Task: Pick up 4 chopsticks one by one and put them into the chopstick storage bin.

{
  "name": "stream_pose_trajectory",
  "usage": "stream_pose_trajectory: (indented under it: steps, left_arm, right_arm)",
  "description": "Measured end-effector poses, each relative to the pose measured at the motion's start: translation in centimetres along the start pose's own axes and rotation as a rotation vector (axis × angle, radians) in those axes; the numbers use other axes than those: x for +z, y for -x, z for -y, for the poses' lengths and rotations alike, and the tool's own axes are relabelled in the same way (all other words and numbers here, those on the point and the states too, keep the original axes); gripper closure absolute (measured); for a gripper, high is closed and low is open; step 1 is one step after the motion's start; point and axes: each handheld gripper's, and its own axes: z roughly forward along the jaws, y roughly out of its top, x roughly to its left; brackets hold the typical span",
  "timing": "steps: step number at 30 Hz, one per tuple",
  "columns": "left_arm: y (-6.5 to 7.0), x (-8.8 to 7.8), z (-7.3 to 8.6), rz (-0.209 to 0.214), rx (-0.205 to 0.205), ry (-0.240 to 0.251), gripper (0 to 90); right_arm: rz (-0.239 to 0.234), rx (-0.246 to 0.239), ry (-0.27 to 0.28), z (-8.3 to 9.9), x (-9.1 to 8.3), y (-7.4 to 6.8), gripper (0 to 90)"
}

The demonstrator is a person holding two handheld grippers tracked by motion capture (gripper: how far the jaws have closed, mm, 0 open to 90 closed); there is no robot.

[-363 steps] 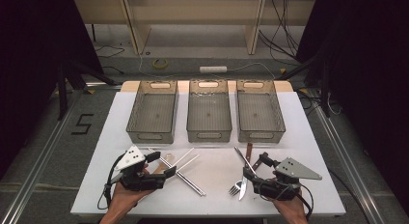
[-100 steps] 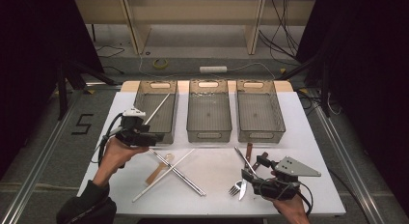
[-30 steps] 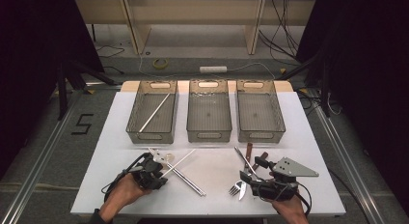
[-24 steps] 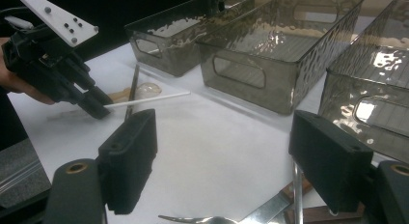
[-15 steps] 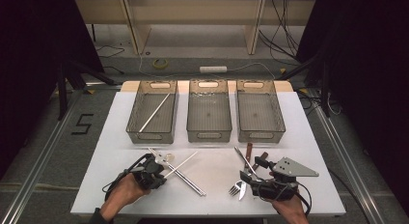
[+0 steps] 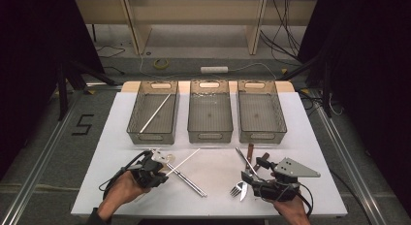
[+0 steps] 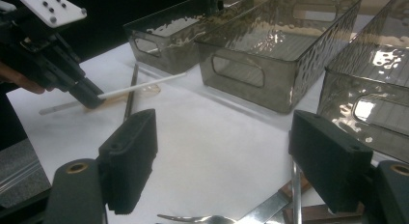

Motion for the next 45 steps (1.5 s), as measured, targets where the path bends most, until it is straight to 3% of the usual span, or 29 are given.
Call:
stream_pose_trajectory:
  steps: [9, 19, 22, 31, 45]
  left_arm:
    - [-1.2, -1.7, -0.8, 0.009, -0.033, 0.076, 83.9]
    - [-3.3, -3.8, -2.2, -0.022, -0.092, 0.181, 83.9]
    - [-4.0, -3.9, -2.7, -0.035, -0.089, 0.197, 83.9]
    - [-6.7, -4.7, -4.4, -0.064, -0.153, 0.276, 83.9]
    - [-11.0, -5.2, -5.3, -0.107, -0.248, 0.369, 83.9]
  right_arm:
    - [-0.001, 0.002, 0.000, 0.0, 0.0, 0.0, 26.6]
    - [-0.001, 0.007, -0.004, 0.1, 0.1, 0.0, 26.5]
    - [-0.002, 0.010, -0.003, 0.1, 0.1, -0.1, 26.5]
    - [-0.005, 0.009, -0.003, 0.1, 0.2, -0.1, 26.6]
    - [-0.004, 0.013, 0.000, 0.1, 0.1, 0.0, 26.5]
